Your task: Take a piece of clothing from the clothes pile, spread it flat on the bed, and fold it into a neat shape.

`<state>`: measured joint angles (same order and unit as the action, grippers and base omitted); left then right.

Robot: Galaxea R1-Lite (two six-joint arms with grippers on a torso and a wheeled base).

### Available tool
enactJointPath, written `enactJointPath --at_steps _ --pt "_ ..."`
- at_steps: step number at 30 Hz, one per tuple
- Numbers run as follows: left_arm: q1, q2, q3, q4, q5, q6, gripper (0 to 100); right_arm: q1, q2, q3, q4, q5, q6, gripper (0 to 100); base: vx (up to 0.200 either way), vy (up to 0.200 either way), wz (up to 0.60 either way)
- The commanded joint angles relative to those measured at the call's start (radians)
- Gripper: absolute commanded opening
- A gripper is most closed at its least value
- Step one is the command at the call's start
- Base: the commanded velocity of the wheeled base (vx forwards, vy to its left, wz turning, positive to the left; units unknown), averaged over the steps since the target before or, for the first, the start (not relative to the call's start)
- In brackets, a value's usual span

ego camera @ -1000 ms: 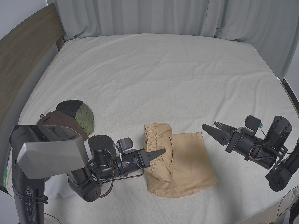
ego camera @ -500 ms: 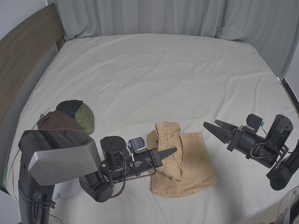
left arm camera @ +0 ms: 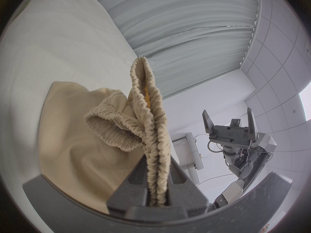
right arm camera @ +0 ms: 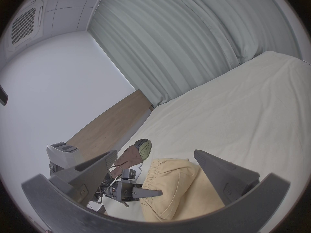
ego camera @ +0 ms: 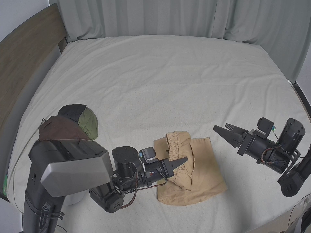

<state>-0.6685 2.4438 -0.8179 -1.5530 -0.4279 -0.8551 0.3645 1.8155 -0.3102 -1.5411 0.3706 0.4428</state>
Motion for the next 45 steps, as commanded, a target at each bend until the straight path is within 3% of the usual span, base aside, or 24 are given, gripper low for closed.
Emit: enactJointPath --at_steps 1,2,3,20,28,37,40,43,44,45 --pt "-0.002 0.017 -0.012 -0.002 0.0 0.002 0 -0.001 0.004 0.0 -0.001 0.002 0.001 100 0.0 0.0 0.0" --pt "-0.002 0.017 -0.017 -0.002 0.0 0.002 0 -0.001 0.004 0.0 -0.001 0.002 -0.001 100 0.0 0.0 0.0" --pt "-0.002 0.018 -0.021 -0.002 0.001 0.004 100 -0.001 0.004 0.002 -0.001 0.002 0.001 100 0.0 0.0 0.0" --pt "-0.057 -0.017 -0.017 -0.002 0.028 -0.009 100 -0.01 0.008 0.006 -0.001 0.002 -0.001 100 0.0 0.0 0.0" --pt "-0.023 -0.02 0.028 -0.004 0.09 0.014 100 -0.006 0.097 0.013 -0.001 0.001 0.001 100 0.0 0.0 0.0" --pt "0.073 -0.132 0.161 -0.002 0.052 0.125 100 0.001 0.205 0.046 -0.001 -0.002 0.002 100 0.0 0.0 0.0" --pt "0.119 -0.181 0.273 -0.002 -0.005 0.292 100 -0.001 0.238 0.049 -0.001 -0.002 0.002 100 0.0 0.0 0.0" --pt "0.185 -0.19 0.322 -0.002 -0.003 0.53 100 -0.001 0.257 0.066 -0.001 -0.002 0.002 100 0.0 0.0 0.0" --pt "0.191 -0.19 0.327 -0.004 -0.002 0.558 100 0.001 0.26 0.066 -0.001 -0.002 0.002 100 0.0 0.0 0.0" --pt "0.231 -0.198 0.35 -0.006 0.004 0.689 100 0.001 0.271 0.066 -0.001 -0.002 0.002 100 0.0 0.0 0.0"
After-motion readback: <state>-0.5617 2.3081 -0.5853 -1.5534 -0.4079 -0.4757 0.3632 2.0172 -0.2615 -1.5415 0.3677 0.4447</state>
